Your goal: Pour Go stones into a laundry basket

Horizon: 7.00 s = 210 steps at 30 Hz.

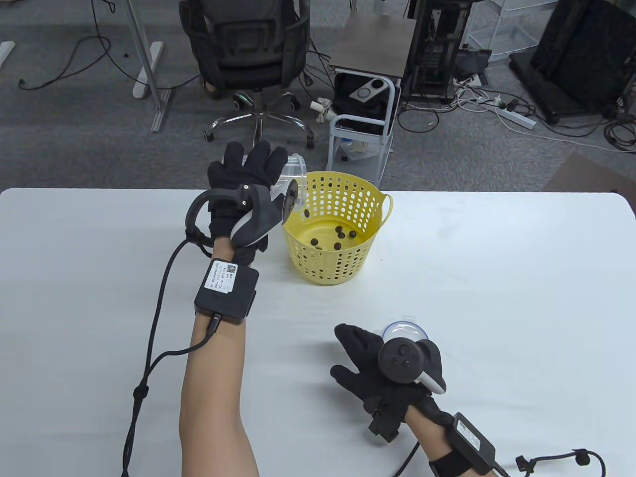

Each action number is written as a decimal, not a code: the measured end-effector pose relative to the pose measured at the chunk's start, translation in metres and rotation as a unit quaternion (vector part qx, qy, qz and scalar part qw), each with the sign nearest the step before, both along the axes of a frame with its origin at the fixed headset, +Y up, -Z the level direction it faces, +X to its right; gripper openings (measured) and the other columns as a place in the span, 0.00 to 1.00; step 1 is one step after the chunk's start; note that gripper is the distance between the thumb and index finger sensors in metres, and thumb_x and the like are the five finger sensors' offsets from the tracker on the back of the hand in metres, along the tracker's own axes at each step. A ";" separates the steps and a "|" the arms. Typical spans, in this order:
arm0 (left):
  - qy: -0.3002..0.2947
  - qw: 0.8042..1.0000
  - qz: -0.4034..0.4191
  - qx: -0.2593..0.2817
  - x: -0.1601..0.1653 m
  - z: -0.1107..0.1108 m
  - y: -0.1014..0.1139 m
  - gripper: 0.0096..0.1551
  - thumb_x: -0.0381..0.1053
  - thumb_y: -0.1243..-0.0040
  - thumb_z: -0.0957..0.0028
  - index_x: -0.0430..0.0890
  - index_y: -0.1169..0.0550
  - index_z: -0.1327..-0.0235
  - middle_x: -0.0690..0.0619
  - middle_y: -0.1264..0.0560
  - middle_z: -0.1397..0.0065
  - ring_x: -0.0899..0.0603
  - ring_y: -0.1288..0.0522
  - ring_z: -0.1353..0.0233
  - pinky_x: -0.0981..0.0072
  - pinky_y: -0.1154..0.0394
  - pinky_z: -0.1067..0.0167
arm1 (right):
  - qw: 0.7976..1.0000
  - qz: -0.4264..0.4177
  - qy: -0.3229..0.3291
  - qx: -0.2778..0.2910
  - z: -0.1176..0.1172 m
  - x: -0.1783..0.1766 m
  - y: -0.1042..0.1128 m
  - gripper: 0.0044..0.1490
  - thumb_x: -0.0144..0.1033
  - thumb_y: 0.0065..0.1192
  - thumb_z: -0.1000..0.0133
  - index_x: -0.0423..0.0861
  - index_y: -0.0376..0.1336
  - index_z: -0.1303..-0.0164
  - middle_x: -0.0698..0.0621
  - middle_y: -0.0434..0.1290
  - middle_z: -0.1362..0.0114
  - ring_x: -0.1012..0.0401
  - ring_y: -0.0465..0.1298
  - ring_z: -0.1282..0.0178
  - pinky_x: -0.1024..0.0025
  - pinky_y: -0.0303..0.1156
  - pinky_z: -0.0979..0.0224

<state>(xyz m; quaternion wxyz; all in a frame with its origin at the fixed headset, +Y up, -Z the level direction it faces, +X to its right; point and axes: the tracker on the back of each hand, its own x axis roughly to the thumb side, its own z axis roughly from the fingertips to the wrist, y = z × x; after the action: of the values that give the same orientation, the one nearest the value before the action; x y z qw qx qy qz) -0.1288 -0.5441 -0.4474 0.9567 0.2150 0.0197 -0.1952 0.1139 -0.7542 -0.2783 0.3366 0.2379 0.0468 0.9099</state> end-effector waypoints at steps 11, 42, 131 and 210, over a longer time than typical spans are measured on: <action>-0.004 1.000 -0.010 0.003 0.000 0.001 0.000 0.81 0.66 0.01 0.87 0.78 0.48 0.28 0.76 0.42 0.14 0.46 0.38 0.15 0.45 0.30 0.27 | 1.000 0.006 0.002 -0.004 0.000 0.000 0.000 0.52 0.62 0.63 0.48 0.45 0.49 0.21 0.34 0.57 0.18 0.28 0.61 0.25 0.30 0.62 0.30; -0.057 0.961 0.261 -0.069 -0.037 0.017 0.017 0.80 0.72 0.05 0.87 0.70 0.47 0.24 0.68 0.38 0.14 0.38 0.29 0.18 0.41 0.22 0.35 | 1.000 0.018 0.008 -0.005 0.000 -0.003 0.000 0.52 0.62 0.63 0.48 0.45 0.50 0.21 0.34 0.57 0.18 0.28 0.61 0.25 0.30 0.62 0.29; -0.112 0.882 0.330 -0.317 -0.071 0.158 -0.213 0.48 0.74 0.33 0.56 0.58 0.34 0.23 0.55 0.25 0.23 0.43 0.18 0.31 0.49 0.22 0.38 | 0.928 0.300 -0.214 -0.059 -0.043 0.068 -0.046 0.72 0.73 0.75 0.59 0.46 0.41 0.19 0.37 0.42 0.13 0.27 0.57 0.22 0.29 0.59 0.26; -0.183 0.741 0.583 -0.279 -0.017 0.186 -0.216 0.45 0.76 0.47 0.50 0.57 0.38 0.22 0.52 0.34 0.18 0.40 0.25 0.26 0.45 0.26 0.33 | 0.971 -0.147 -0.182 -0.056 0.010 0.007 0.007 0.42 0.61 0.57 0.45 0.42 0.65 0.32 0.37 0.75 0.32 0.39 0.81 0.46 0.44 0.76 0.45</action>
<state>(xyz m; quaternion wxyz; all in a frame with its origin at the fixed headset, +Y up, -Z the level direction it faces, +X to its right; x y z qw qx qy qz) -0.1458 -0.7601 -0.2610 0.8861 -0.0832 -0.0898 0.4470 0.1211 -0.7474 -0.2678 0.4823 0.0537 0.0000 0.8744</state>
